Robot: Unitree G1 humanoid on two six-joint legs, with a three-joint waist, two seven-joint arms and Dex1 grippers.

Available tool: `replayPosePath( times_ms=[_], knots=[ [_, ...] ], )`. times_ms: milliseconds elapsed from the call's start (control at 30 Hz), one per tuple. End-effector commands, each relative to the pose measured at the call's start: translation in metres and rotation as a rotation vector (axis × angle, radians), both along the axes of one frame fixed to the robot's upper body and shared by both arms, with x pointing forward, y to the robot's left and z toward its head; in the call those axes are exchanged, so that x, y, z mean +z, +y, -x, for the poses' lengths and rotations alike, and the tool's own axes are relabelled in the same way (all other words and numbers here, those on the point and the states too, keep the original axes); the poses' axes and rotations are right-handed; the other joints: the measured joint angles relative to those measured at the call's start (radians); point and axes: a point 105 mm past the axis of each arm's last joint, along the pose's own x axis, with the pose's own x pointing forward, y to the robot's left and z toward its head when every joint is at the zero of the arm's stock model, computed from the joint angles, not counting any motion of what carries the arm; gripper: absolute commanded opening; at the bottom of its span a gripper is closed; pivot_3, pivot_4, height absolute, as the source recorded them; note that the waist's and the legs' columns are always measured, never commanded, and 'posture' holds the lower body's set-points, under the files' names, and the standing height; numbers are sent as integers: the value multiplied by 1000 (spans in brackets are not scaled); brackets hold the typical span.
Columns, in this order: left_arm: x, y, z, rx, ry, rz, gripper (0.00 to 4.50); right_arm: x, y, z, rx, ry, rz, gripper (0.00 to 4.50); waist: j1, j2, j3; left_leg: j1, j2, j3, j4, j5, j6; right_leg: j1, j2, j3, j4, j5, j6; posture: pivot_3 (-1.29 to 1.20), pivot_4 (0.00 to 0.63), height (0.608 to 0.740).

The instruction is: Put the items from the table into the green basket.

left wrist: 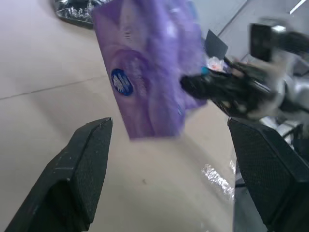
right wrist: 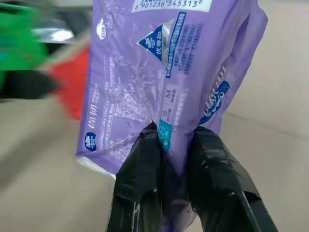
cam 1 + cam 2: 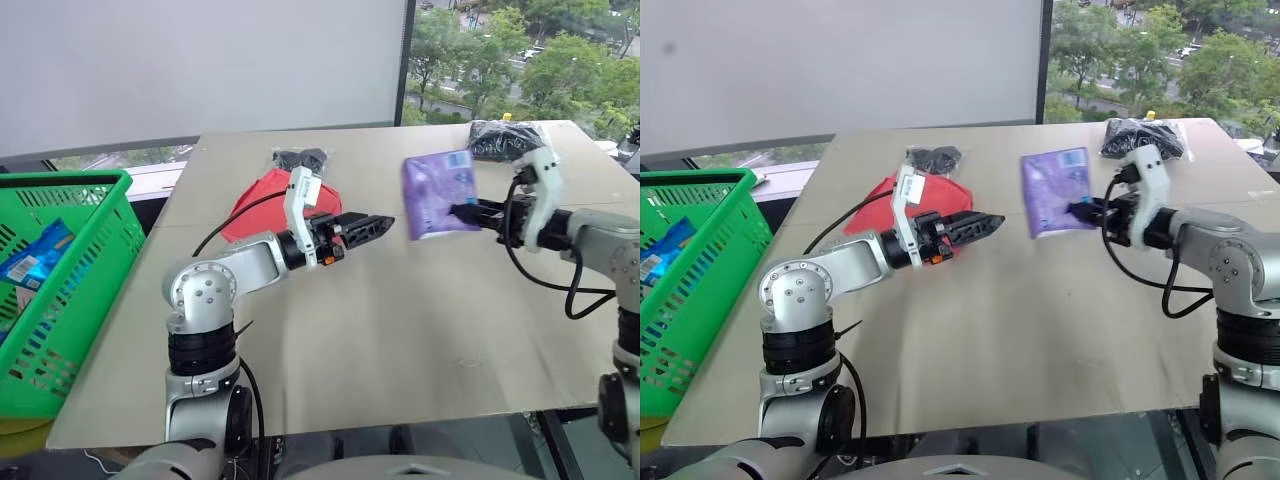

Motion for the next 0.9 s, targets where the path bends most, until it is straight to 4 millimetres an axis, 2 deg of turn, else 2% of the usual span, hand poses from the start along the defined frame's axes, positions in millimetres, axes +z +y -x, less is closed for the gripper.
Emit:
replayPosePath(
  times_ms=[33, 233, 267, 367, 433, 500, 533, 600, 633, 667, 700, 767, 800, 867, 900],
  knots=[
    [14, 6, -7, 32, 24, 76, 3960, 27, 41, 21, 167, -124, -35, 237, 0, 0, 0, 0, 0, 0, 0, 0, 0, 0, 0, 0, 0, 0, 0, 67, 0, 740],
    [7, -3, 2, -9, 52, 41, 3960, 33, 63, 34, 266, -147, -77, 236, 5, 0, 0, -1, -2, -4, 0, 1, -1, 0, -2, -4, -1, 0, -1, 82, 0, 740],
    [5, -3, 3, -12, 55, 41, 3381, 33, 65, 36, 274, -147, -84, 235, 5, 0, 0, -1, -2, -4, -1, 1, -1, 0, -2, -4, -1, 0, -1, 85, 0, 740],
    [6, -3, 5, -6, 54, 55, 2490, 34, 67, 37, 282, -151, -86, 233, 5, 0, 0, -1, -2, -4, -1, 1, -2, 0, -2, -4, -1, 0, -1, 88, 0, 740],
    [10, 0, 4, 4, 41, 76, 1688, 34, 68, 38, 286, -162, -76, 224, 5, 0, 0, -1, -2, -5, -1, 1, -3, 0, -2, -4, -1, 0, -1, 89, 0, 740],
    [12, 8, 5, 26, 25, 86, 1215, 33, 67, 38, 277, -184, -48, 220, 4, 0, 0, 0, -2, -4, -1, 2, -3, 0, -2, -4, -1, 0, -1, 95, 0, 740],
    [14, 13, 6, 38, 12, 88, 1215, 34, 65, 37, 268, -202, -42, 220, 4, 0, 0, 0, -2, -4, -1, 2, -4, 0, -2, -4, -1, 0, -2, 96, 0, 740],
    [19, 26, 7, 76, -21, 105, 1179, 37, 57, 32, 235, -219, -50, 1235, 2, 0, 0, 0, -2, -4, -1, 2, -4, 0, -2, -4, -1, 0, -2, 105, 0, 740],
    [23, 35, 8, 105, -40, 115, 1179, 39, 54, 32, 234, -245, -35, 1411, 2, 0, 0, 0, -2, -4, -1, 2, -4, 0, -2, -4, -1, 0, -2, 112, 0, 740],
    [26, 44, 8, 136, -55, 117, 1179, 41, 51, 31, 222, -276, -9, 1962, 2, 0, 0, 0, -2, -4, -2, 2, -4, 0, -2, -4, -1, 0, -2, 120, 0, 740],
    [29, 55, 7, 184, -78, 107, 1179, 43, 46, 29, 203, -322, 33, 2233, 4, 0, 0, 0, -2, -5, -2, 2, -4, 0, -1, -4, -1, 0, -2, 126, 0, 740],
    [36, 81, 7, 291, -132, 70, 1179, 50, 40, 36, 237, -396, 73, 3095, 7, 0, 0, -1, -2, -5, -2, 2, -4, -1, -2, -5, -1, 0, -2, 145, 0, 740],
    [40, 97, 8, 363, -180, 20, 1179, 52, 38, 42, 275, -427, 98, 3772, 10, 0, 0, -1, -2, -5, -2, 2, -4, -1, -2, -5, -2, 0, -2, 154, 0, 740],
    [47, 116, 8, 463, -251, -60, 1179, 51, 37, 51, 338, -468, 151, 4457, 21, 0, 0, -1, -2, -5, -3, 2, -4, -1, -1, -5, -2, 0, -3, 167, 0, 740],
    [56, 128, 10, 534, -326, -140, 1179, 52, 36, 55, 361, -524, 189, 4457, 28, 0, 0, 0, -2, -5, -3, 2, -4, -1, -2, -5, -2, 0, -3, 181, 0, 740]
  ],
)
